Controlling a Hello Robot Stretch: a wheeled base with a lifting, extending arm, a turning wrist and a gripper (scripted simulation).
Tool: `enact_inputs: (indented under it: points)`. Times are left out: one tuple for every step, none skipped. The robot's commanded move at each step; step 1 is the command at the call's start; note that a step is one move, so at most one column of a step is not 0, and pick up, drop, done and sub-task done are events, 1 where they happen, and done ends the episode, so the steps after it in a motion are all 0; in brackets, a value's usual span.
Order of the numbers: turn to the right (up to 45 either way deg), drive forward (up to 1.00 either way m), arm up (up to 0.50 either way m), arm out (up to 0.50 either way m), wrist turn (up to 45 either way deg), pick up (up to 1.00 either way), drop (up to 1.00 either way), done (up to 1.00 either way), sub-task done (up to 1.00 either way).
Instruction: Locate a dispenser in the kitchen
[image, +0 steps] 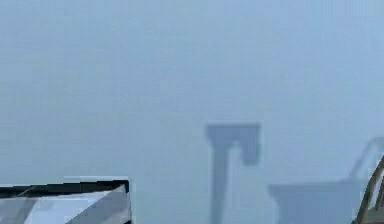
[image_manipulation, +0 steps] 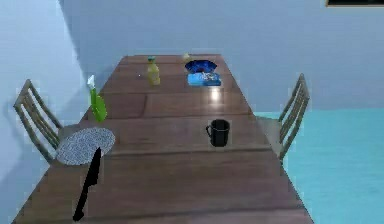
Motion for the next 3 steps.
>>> enact_inputs:
  points:
    - [45.0, 0.0, 0.0, 0.0, 0.0, 0.0, 0.0, 0.0, 0.0]
    - [21.0, 0.0, 0.0, 0.0, 0.0, 0.0, 0.0, 0.0, 0.0]
    - [0.0, 0.0, 0.0, 0.0, 0.0, 0.0, 0.0, 1.0, 0.0]
